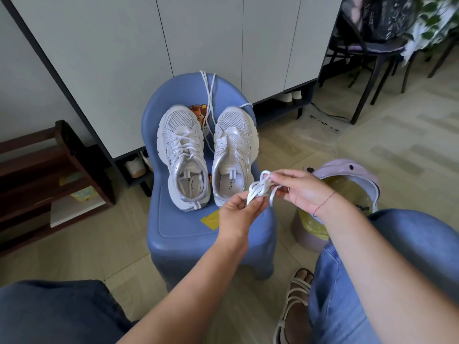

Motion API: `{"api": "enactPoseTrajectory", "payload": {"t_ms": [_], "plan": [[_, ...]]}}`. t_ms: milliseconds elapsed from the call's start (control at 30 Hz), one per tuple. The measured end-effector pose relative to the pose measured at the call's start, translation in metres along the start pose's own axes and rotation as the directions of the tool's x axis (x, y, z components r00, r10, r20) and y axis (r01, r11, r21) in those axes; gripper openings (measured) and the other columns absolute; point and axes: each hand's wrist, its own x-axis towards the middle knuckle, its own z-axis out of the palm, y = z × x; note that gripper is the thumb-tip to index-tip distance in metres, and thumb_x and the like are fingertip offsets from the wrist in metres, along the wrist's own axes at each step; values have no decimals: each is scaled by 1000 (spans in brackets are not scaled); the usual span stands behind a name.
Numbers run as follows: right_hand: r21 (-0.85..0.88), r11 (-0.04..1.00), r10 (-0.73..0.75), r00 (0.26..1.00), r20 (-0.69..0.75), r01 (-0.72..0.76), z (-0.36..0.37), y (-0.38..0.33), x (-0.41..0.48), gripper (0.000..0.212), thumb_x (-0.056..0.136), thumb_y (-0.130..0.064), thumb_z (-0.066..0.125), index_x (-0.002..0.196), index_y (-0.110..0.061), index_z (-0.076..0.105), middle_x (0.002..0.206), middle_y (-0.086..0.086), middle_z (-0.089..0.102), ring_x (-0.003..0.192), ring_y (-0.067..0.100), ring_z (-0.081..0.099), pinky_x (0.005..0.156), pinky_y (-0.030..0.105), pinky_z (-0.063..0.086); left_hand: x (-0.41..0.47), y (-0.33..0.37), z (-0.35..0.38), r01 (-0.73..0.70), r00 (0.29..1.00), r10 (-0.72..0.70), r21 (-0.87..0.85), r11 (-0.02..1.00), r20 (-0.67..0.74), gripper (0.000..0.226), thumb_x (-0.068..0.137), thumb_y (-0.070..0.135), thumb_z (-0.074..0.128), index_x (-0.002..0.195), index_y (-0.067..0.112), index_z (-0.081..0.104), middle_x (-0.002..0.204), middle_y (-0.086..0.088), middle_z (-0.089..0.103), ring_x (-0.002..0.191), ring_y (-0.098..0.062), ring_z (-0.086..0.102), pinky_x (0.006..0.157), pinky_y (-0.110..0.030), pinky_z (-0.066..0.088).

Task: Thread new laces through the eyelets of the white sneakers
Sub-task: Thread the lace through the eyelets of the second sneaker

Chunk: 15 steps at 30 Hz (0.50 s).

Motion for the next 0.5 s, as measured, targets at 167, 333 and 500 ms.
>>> {"api": "enactPoseTrajectory", "payload": {"t_ms": [167,333,500], "plan": [[-76,995,57,997,-47,-61,-11,11,10,10,88,-6,59,91,-6,69,78,5,70,73,13,63,63,21,52,8,-16,-3,17,997,-12,64,998,-83,12,86,-6,63,93,3,68,86,-11,71,79,-15,68,76,-20,56],[-163,955,235,968,-89,-247,-9,46,27,7,89,-2,59,87,-4,66,73,6,69,71,15,62,60,19,54,7,-43,-31,143,970,-77,286,947,-233,8,86,2,68,84,9,68,80,-8,70,76,-16,64,79,-26,53],[-204,940,233,952,-200,-273,-1,60,45,7,87,-1,62,89,6,62,78,14,63,68,19,60,64,22,57,1,-40,-40,64,976,98,689,722,-193,5,86,14,68,86,16,63,74,10,63,71,-2,56,58,-5,39]]}}
